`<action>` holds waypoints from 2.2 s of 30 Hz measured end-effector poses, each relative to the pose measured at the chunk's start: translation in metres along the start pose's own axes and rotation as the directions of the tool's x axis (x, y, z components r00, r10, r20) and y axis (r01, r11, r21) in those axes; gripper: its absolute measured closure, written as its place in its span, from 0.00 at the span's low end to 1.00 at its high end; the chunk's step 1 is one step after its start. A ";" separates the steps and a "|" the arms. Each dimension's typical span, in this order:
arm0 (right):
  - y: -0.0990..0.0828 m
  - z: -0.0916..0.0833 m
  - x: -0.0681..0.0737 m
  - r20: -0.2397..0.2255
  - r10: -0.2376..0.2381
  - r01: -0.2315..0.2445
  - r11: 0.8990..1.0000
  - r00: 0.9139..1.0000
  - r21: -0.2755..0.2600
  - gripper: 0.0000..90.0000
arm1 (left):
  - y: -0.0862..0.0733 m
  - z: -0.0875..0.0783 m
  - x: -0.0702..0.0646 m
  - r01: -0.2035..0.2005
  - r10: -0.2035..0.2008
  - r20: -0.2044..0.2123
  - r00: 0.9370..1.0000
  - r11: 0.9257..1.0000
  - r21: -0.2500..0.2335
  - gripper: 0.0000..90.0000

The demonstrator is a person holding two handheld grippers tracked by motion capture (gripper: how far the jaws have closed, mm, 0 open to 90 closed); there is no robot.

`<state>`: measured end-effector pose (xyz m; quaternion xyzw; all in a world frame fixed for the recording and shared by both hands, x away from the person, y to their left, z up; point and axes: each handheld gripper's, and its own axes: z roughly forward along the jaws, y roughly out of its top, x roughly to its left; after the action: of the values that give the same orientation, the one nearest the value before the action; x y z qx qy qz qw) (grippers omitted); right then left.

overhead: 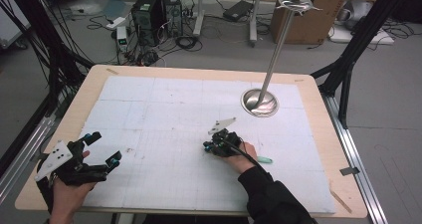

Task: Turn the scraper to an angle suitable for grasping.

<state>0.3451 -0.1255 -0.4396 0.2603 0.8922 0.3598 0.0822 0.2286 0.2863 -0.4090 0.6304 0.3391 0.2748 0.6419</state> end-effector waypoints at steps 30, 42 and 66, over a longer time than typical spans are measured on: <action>-0.128 -0.119 -0.017 0.140 0.099 -0.092 0.994 0.985 -0.052 1.00 | 0.003 0.018 -0.009 -0.036 0.036 0.023 0.999 0.999 0.022 0.02; -0.128 -0.115 -0.046 0.260 0.150 -0.134 0.988 0.954 -0.079 1.00 | 0.002 0.012 -0.006 -0.030 0.030 0.007 1.000 0.999 0.020 0.02; -0.049 -0.059 -0.049 0.175 0.100 -0.086 0.992 0.980 -0.088 1.00 | -0.003 0.009 -0.005 -0.028 0.028 0.006 1.000 0.999 0.045 0.02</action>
<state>0.3472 -0.2166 -0.4321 0.3296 0.8530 0.3737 0.1552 0.2319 0.2764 -0.4113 0.6503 0.3346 0.2744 0.6243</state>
